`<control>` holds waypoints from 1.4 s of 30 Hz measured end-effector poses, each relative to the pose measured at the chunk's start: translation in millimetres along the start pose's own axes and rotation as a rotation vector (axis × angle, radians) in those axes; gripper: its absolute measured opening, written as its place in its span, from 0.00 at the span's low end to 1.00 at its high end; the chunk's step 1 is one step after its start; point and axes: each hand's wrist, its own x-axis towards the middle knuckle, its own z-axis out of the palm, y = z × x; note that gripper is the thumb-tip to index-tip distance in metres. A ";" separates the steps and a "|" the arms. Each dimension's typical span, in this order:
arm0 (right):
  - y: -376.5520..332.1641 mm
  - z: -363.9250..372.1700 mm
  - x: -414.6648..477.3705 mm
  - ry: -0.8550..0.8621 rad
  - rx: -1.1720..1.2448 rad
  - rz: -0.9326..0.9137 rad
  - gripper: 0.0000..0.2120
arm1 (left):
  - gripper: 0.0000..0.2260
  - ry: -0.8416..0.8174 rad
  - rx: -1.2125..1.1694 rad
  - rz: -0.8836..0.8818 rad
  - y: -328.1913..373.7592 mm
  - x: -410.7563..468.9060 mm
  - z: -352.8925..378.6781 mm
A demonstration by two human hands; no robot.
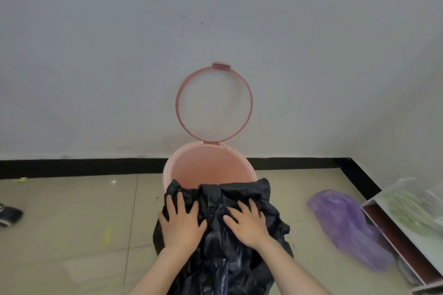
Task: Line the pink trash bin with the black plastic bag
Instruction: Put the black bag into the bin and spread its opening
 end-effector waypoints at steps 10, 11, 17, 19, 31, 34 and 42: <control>10.8 6.9 -1.7 0.125 -0.119 -0.065 0.24 | 0.31 0.217 -0.846 -0.390 -5.3 -20.7 -0.6; 13.0 6.1 -5.2 0.293 -0.103 -0.084 0.26 | 0.25 0.262 -0.867 -0.365 -6.5 -22.1 -1.9; 56.2 -19.1 -14.6 0.434 0.821 0.299 0.33 | 0.17 0.336 -1.073 -0.368 -6.5 -35.8 -23.1; 55.9 -20.2 -17.0 0.168 1.087 0.279 0.36 | 0.16 0.345 -1.151 -0.387 -5.9 -40.4 -30.7; 27.8 -69.1 2.5 0.446 0.760 -0.051 0.20 | 0.37 0.422 -1.383 -0.285 39.8 -10.1 -61.3; 19.3 -67.7 8.2 0.272 0.656 -0.271 0.26 | 0.39 0.300 -0.862 -0.066 43.1 -2.5 -48.5; 28.1 -24.9 39.4 -0.123 -0.348 -0.250 0.26 | 0.30 -0.241 0.150 0.030 27.1 23.5 -28.0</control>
